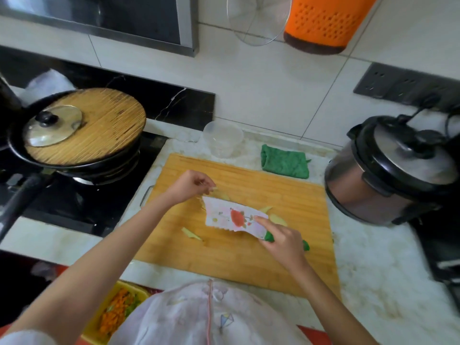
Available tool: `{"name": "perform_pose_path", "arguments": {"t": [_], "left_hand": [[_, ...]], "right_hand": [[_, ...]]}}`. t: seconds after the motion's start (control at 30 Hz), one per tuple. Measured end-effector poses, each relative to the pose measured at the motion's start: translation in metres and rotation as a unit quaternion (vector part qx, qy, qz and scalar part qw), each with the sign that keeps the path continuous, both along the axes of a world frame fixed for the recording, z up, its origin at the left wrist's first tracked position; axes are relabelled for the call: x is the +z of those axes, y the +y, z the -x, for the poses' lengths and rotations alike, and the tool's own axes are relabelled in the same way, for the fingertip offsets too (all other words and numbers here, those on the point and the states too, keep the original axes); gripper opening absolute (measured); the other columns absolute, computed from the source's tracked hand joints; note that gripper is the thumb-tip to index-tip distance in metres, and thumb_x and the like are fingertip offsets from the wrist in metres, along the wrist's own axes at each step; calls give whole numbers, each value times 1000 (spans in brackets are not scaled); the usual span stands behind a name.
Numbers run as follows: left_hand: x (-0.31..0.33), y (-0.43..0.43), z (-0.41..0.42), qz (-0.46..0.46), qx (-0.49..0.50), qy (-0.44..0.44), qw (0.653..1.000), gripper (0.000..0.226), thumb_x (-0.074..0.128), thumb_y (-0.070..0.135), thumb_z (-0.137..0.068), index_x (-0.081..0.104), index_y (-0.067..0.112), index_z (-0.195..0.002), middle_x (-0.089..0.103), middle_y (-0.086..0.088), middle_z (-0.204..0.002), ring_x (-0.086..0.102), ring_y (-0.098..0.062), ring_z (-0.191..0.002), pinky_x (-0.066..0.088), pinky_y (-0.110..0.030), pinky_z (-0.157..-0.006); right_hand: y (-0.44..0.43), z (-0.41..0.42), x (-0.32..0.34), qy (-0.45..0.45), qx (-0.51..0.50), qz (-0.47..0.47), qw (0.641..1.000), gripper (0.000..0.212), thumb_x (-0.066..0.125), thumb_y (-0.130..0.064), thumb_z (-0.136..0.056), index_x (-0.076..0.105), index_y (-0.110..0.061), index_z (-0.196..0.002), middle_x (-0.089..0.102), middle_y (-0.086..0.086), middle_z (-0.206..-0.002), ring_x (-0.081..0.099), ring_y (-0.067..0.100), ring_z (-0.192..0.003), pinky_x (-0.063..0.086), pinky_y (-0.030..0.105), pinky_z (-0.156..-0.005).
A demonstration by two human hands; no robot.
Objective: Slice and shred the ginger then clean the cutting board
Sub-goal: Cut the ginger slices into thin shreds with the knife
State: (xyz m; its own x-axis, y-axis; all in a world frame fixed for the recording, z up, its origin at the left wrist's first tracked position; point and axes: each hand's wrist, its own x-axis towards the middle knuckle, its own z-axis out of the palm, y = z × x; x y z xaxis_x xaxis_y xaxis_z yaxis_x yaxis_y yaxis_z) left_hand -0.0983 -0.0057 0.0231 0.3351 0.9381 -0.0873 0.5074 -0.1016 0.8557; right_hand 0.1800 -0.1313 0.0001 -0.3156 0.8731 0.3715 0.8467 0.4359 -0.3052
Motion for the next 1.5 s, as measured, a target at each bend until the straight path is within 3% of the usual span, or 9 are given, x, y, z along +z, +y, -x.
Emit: {"name": "perform_pose_path", "arguments": {"t": [0.2, 0.4, 0.5, 0.67, 0.8, 0.93, 1.17, 1.33, 1.5], "left_hand": [[-19, 2, 8, 28, 14, -23, 999, 20, 61, -4, -88, 69, 15, -92, 70, -3, -86, 64, 5, -70, 54, -24, -74], [-25, -3, 6, 0, -44, 40, 998, 38, 49, -11, -89, 71, 13, -108, 64, 6, -116, 52, -5, -118, 40, -23, -100], [-23, -13, 6, -61, 19, 5, 998, 37, 51, -12, -87, 69, 11, -109, 59, 6, -120, 48, -6, -119, 33, -17, -100], [-54, -72, 27, -270, 86, 86, 955, 25, 49, 0, -83, 68, 11, -95, 63, 2, -102, 57, -13, -94, 44, -25, -79], [-98, -123, 43, -338, -36, 206, 918, 33, 44, 16, -83, 67, 14, -106, 65, -3, -110, 59, -20, -101, 38, -31, -88], [-118, -141, 44, -356, -58, 265, 894, 39, 44, 21, -88, 67, 12, -118, 64, -5, -123, 55, -20, -110, 36, -35, -94], [-115, -147, 39, -326, -3, 278, 904, 52, 43, 21, -74, 48, 13, -125, 65, -9, -117, 47, -22, -107, 33, -37, -97], [-113, -147, 38, -298, 31, 263, 917, 50, 44, 20, -77, 57, 11, -125, 59, -12, -124, 48, -23, -113, 29, -39, -103], [-104, -138, 33, -194, 91, 207, 955, 52, 49, 29, -83, 50, 15, -133, 51, -10, -135, 56, -29, -112, 45, -42, -95]], "right_hand": [[-8, 22, -10, 171, -172, 96, 965, 43, 71, -6, -75, 68, -26, -114, 59, -12, -60, 43, 4, -41, 22, 10, -40], [-8, 44, -4, 395, -186, 233, 869, 28, 58, -6, -90, 63, -21, -112, 58, -8, -57, 42, 5, -40, 35, 21, -43], [-6, 53, -2, 439, -188, 299, 827, 23, 51, -5, -94, 63, -19, -106, 48, -5, -51, 39, 12, -42, 36, 25, -42], [-8, 68, -3, 344, -180, 348, 854, 15, 51, -9, -94, 65, -13, -95, 51, -14, -47, 36, 11, -43, 33, 27, -44], [-12, 77, -1, 102, -94, 335, 932, 36, 48, -22, -94, 58, -32, -128, 50, -8, -59, 35, 9, -43, 26, 27, -43], [-19, 92, 4, -61, -5, 316, 947, 53, 43, -22, -95, 35, -46, -141, 60, 5, -71, 56, 27, -64, 41, 33, -57], [-24, 105, 5, -126, 28, 298, 946, 53, 41, -22, -96, 32, -43, -143, 69, 11, -95, 64, 32, -86, 38, 34, -60], [-28, 107, 6, -97, 1, 288, 953, 51, 43, -22, -96, 34, -43, -142, 69, 7, -87, 64, 27, -75, 36, 30, -55], [-26, 103, 8, -13, -92, 288, 953, 45, 42, -20, -97, 43, -35, -140, 51, -3, -60, 45, 15, -50, 22, 24, -41]]}}
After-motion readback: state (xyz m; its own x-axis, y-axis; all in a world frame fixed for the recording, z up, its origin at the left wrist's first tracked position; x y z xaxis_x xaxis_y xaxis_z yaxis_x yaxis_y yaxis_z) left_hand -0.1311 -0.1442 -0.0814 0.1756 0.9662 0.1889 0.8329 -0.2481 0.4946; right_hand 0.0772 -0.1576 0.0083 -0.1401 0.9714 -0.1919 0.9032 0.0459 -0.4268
